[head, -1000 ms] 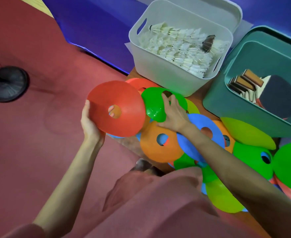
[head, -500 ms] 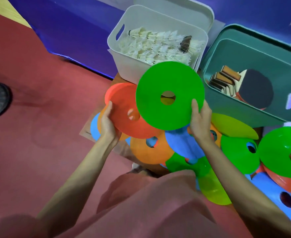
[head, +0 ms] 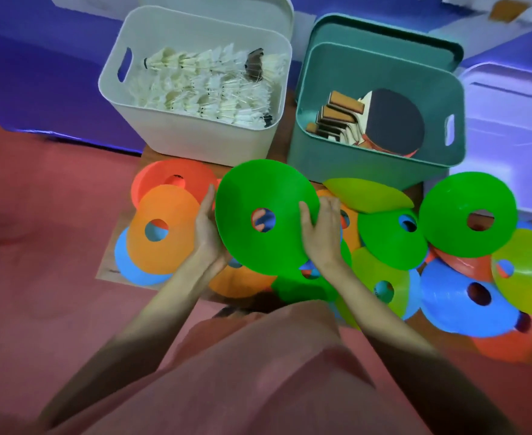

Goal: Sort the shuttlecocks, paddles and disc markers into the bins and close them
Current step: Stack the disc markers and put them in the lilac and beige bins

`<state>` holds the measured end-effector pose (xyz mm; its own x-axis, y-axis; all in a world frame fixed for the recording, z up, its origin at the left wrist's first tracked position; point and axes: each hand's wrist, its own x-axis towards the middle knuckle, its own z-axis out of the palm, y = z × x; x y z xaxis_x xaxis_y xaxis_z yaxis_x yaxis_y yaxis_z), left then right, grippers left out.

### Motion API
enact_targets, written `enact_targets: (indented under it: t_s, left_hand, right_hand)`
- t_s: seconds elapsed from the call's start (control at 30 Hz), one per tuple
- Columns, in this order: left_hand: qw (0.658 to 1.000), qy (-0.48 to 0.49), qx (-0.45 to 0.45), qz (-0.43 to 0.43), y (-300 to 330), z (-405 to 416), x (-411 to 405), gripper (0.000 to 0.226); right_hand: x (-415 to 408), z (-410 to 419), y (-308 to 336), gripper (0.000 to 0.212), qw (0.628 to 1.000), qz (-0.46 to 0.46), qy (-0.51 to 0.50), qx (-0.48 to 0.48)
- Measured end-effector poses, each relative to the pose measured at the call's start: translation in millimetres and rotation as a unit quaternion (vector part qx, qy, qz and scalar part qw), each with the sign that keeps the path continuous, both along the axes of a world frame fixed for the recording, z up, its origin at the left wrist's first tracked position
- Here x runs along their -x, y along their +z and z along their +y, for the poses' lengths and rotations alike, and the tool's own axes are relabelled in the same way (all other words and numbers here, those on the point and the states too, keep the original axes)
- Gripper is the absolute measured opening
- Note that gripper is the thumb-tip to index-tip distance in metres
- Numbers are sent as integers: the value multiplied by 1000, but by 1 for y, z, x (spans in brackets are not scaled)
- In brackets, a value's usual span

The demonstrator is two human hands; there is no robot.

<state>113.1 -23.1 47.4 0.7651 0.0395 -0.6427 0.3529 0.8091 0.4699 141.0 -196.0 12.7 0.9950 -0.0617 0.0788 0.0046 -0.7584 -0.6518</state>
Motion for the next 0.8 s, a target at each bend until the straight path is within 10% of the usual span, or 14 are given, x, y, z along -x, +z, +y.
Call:
enact_targets:
  t_s: [0.3, 0.53, 0.8]
  left_hand:
    - [999, -29, -35, -15, -7, -25, -17, 49]
    - [996, -56, -55, -30, -6, -26, -22, 57]
    - [994, -26, -91, -58, -9, -12, -25, 42]
  right_hand:
    - [-14, -46, 11, 28, 993, -60, -75, -74]
    - [-45, -116, 15, 51, 987, 36, -45, 153]
    - [-28, -106, 60, 5, 992, -102, -12, 76]
